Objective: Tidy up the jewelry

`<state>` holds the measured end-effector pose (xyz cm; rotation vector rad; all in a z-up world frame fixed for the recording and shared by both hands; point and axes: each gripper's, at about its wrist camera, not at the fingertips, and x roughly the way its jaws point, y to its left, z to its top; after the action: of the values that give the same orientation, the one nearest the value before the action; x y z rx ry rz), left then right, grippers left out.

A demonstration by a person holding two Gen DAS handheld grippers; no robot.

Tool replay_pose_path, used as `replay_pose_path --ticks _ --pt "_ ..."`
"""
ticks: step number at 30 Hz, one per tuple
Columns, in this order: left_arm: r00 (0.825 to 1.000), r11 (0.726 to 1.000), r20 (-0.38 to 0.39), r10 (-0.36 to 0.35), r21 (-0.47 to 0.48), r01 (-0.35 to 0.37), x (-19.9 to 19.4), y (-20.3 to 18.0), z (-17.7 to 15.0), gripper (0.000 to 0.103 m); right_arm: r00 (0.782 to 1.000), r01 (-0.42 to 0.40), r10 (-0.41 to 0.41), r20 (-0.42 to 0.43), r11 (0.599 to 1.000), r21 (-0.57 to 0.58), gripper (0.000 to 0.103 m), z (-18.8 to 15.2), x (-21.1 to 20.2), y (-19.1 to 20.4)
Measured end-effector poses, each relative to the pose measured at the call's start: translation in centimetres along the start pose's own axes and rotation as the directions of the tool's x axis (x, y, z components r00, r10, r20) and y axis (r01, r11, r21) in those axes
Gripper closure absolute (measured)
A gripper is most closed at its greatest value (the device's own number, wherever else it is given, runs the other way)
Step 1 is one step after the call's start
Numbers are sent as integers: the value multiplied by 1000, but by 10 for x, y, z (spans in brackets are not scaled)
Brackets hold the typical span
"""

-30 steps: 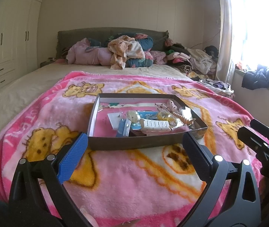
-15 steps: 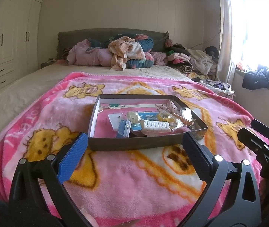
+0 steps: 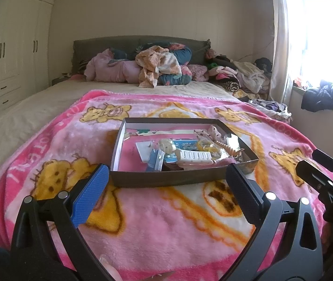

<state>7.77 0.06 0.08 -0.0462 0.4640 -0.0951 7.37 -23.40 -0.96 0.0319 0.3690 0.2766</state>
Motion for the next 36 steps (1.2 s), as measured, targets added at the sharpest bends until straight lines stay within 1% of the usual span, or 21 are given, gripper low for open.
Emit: replay_pose_path --ticks 25,36 --pt "1000 1000 -5 7 6 -7 1 3 1 12 1000 -1 1 -1 1000 -2 6 0 0 -1" --pt "1000 1000 -22 15 19 -15 4 3 -3 12 1000 12 -12 -24 1000 -3 6 -3 2 -2"
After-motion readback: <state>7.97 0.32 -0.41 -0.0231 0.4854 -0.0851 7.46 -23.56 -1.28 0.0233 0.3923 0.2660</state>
